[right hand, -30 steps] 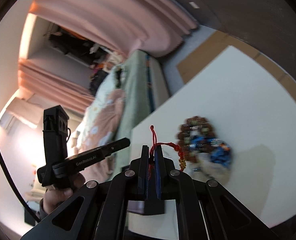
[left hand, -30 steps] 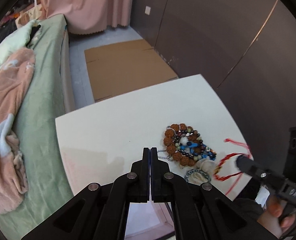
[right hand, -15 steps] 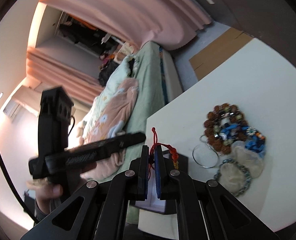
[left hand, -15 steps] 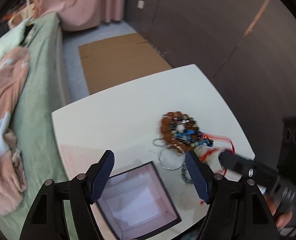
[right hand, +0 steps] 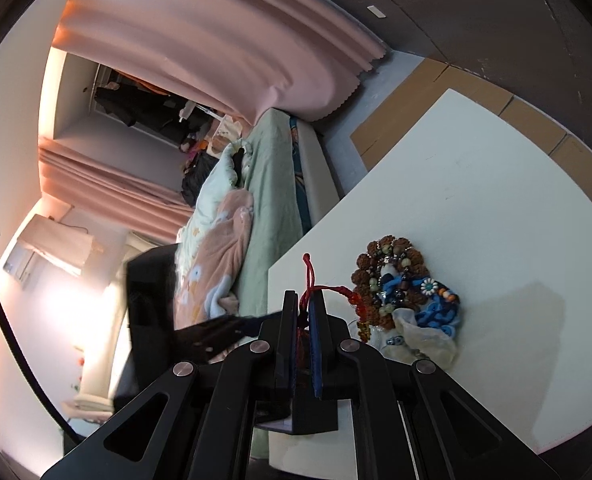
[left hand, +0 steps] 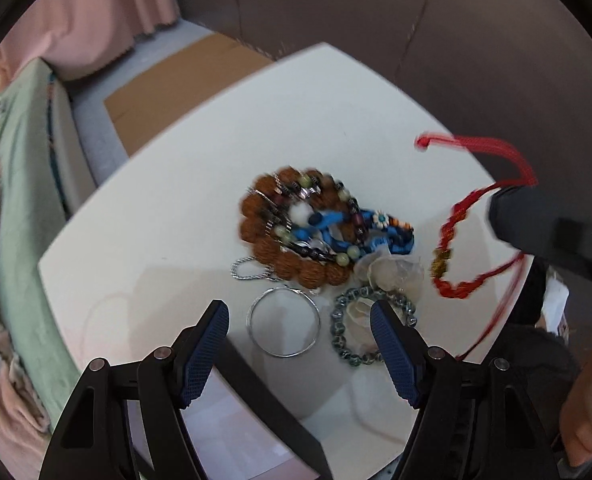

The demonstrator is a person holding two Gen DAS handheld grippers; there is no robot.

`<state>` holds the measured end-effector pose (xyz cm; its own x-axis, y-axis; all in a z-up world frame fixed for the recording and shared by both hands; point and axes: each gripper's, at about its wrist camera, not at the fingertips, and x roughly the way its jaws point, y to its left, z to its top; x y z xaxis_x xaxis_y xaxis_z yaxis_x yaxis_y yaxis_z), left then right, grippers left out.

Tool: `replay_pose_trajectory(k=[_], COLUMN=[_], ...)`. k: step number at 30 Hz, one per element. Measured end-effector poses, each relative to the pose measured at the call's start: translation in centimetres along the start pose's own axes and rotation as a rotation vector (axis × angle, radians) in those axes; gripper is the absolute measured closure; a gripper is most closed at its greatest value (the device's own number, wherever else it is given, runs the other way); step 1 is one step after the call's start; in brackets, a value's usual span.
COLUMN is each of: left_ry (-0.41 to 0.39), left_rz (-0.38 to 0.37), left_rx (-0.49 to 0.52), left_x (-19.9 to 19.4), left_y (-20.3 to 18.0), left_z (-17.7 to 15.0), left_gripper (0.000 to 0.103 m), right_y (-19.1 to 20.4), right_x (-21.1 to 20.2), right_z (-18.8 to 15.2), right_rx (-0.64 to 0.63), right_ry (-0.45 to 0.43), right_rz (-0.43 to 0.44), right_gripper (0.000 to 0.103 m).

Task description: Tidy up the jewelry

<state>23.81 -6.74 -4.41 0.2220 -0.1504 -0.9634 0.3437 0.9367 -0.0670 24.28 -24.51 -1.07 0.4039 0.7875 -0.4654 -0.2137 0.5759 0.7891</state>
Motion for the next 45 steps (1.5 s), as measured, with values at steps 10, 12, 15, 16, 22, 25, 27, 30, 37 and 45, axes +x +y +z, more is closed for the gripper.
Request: replay_pose_trajectory(k=[10,12,15,16,22,25,27,30,37,45], left_ry=[0.094,0.122,0.138,0.139,0.13,0.118,0.109,0.091,-0.02,-0.121], left_rz=[0.087,0.113,0.113,0.111,0.074,0.073,0.067,0.067,0.038,0.043], left_rx=[0.012,0.021,0.012,0.017,-0.003,-0.027,-0.046,-0.082,-0.125,-0.198], left_x=[3.1,4.1,4.7,4.6,4.6,4.3,4.1,3.7,-1.8,-6.9], left_y=[0.3,0.1,0.1,0.2,0.7,1.1,1.9,2.4,4.4,6.5], left_z=[1.4,1.3,1.3,1.3,0.8,0.5,-0.2,-0.4,-1.5,-3.2], left_gripper=[0.03,0.036,0.041,0.041,0.043,0.053,0.053,0.053,0.053,0.054], right_y=[-0.4,-0.3,-0.3,-0.3,-0.3,-0.5,-0.6,-0.7,-0.4,1.7], right_x=[-0.4,-0.4,-0.3,-0.2,0.1,0.1,0.0,0.1,0.9,3.4], right_z=[0.0,0.0,-0.2,-0.2,-0.3,-0.3,-0.3,-0.2,-0.3,-1.9], right_rx=[-0.004,-0.008,-0.01,-0.01,-0.013,-0.009,-0.004,-0.002,-0.015,-0.057], right_ry=[0.022,0.026,0.035,0.039,0.05,0.048,0.045,0.045,0.069,0.117], right_rz=[0.008,0.004,0.001,-0.001,-0.015,-0.019,-0.022,-0.025,-0.022,0.005], right_gripper=[0.096,0.096,0.096,0.096,0.096,0.096,0.095,0.095,0.095,0.095])
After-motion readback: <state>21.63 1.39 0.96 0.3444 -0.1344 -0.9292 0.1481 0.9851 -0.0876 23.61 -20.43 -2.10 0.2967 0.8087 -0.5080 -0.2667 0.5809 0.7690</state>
